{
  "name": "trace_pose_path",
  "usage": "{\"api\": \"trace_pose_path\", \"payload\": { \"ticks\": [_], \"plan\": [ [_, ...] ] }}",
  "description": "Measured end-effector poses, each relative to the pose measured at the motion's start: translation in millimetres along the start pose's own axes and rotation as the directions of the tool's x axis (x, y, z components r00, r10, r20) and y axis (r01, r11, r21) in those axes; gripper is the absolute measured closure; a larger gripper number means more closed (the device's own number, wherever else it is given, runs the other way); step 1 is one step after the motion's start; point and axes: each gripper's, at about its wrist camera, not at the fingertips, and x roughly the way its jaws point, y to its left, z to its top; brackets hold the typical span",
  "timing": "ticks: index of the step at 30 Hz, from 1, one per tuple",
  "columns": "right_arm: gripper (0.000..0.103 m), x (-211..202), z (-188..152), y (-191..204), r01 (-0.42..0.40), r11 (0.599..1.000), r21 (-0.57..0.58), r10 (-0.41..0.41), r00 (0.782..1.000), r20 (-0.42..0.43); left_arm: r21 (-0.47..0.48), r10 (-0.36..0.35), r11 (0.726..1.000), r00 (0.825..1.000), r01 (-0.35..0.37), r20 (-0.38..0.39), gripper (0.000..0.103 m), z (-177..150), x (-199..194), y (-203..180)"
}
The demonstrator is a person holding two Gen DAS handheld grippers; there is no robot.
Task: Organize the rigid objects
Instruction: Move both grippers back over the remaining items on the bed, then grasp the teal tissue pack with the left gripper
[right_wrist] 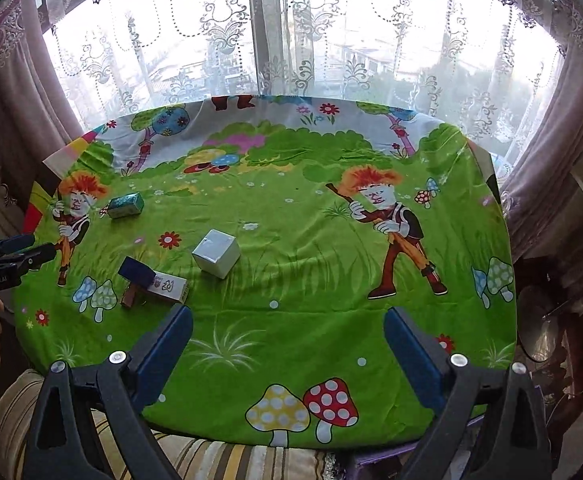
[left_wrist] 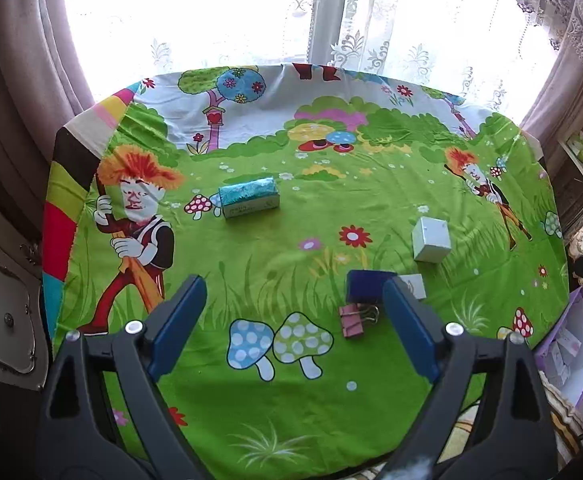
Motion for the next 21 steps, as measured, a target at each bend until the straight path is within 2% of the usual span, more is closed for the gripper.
{"api": "trace_pose_path", "payload": {
  "ticks": [10, 13, 16, 21],
  "plan": [
    [0.005, 59, 35, 11, -0.028, 0.996, 0.081, 0.034, 0.996, -0.079, -0.125, 0.091, 0.988, 0.996, -0.090, 0.003, 0.006, 50, 48, 11],
    [0.005, 71, 47, 13, -0.020, 0.997, 0.081, 0.027, 0.996, -0.090, -0.153, 0.095, 0.984, 0.995, -0.095, -0.010, 0.006, 55, 57, 12],
    [0.005, 75, 54, 20, -0.034, 0.998, 0.061, 0.038, 0.997, -0.070, -0.140, 0.109, 0.984, 0.994, -0.109, -0.006, 0.006, 57, 63, 11],
    [0.006, 88, 55, 38, -0.049, 0.998, 0.028, 0.051, 0.996, -0.070, -0.158, 0.135, 0.978, 0.991, -0.136, -0.017, 0.006, 57, 80, 20]
  ]
}}
